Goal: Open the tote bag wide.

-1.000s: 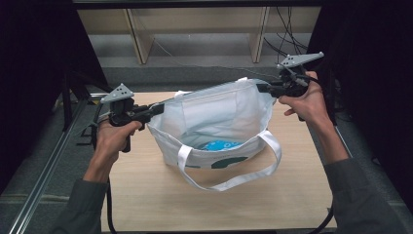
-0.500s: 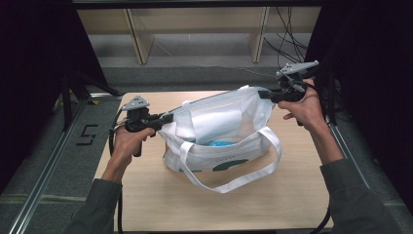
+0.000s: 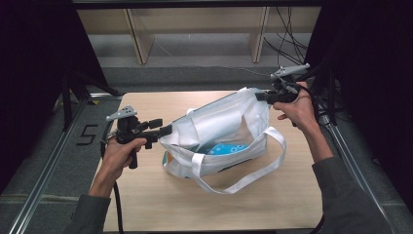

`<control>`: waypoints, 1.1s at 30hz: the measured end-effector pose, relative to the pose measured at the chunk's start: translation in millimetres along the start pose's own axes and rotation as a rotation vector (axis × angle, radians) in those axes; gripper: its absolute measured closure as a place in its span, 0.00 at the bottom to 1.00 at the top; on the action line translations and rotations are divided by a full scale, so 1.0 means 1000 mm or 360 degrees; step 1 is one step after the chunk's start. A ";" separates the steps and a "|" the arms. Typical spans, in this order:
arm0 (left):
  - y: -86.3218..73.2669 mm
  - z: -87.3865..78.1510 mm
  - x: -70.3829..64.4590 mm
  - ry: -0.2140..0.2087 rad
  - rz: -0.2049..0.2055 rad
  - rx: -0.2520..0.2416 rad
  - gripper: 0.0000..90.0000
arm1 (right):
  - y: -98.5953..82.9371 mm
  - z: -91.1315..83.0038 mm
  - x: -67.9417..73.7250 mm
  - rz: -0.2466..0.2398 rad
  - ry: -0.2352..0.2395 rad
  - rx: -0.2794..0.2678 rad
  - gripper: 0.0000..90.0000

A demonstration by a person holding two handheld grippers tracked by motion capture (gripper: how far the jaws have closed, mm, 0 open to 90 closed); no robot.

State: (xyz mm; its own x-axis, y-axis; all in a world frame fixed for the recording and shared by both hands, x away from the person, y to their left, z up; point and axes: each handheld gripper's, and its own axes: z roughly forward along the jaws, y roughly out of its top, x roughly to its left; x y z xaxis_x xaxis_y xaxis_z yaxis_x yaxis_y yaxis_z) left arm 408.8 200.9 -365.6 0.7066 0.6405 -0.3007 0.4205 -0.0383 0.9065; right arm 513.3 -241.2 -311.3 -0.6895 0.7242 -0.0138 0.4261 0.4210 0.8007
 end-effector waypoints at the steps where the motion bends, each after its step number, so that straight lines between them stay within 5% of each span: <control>1: -0.002 -0.003 -0.006 -0.0018 0.0021 0.0007 0.37 | 0.003 0.002 0.003 0.0005 -0.0020 0.0033 0.98; 4: -0.004 -0.003 -0.011 -0.0019 0.0009 0.0022 0.35 | 0.006 0.004 0.004 -0.0060 -0.0035 0.0036 0.98; 6: -0.004 -0.001 -0.013 -0.0045 0.0021 0.0020 0.37 | 0.007 0.003 0.006 -0.0019 -0.0040 0.0056 0.98; 8: -0.004 0.002 -0.015 -0.0028 0.0093 0.0031 0.55 | 0.007 0.004 0.007 -0.0056 -0.0046 0.0065 0.98; 11: -0.001 0.004 -0.013 -0.0016 0.0050 0.0001 0.91 | 0.007 -0.001 0.011 -0.0068 -0.0061 0.0015 0.98; 13: 0.003 0.003 -0.010 0.0036 0.0085 -0.0002 0.95 | 0.006 -0.004 0.010 -0.0103 -0.0046 0.0001 0.98; 15: 0.009 0.000 -0.010 0.0019 0.0050 -0.0035 0.97 | 0.009 -0.017 0.012 -0.0083 -0.0015 -0.0057 0.98; 18: 0.025 -0.015 -0.019 -0.0039 0.0084 -0.0121 0.97 | 0.014 -0.030 0.015 -0.0075 0.0022 -0.0112 0.98; 19: 0.038 -0.026 -0.026 -0.0043 0.0127 -0.0157 0.97 | 0.020 -0.046 0.016 -0.0136 0.0039 -0.0163 0.98; 26: 0.078 -0.044 -0.033 0.0028 0.0168 -0.0219 0.97 | 0.042 -0.074 0.027 -0.0187 0.0028 -0.0296 0.98; 33: 0.087 -0.062 -0.048 -0.0009 0.0203 -0.0204 0.97 | 0.049 -0.091 0.035 -0.0208 0.0068 -0.0357 0.98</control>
State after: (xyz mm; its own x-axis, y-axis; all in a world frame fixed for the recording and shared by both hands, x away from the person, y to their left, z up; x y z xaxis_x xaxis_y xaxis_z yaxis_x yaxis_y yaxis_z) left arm 376.4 214.3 -254.5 0.7528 0.6326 -0.1821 0.2516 -0.0209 0.9676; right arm 456.9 -244.6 -218.3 -0.7562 0.6460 -0.1043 0.1948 0.3744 0.9066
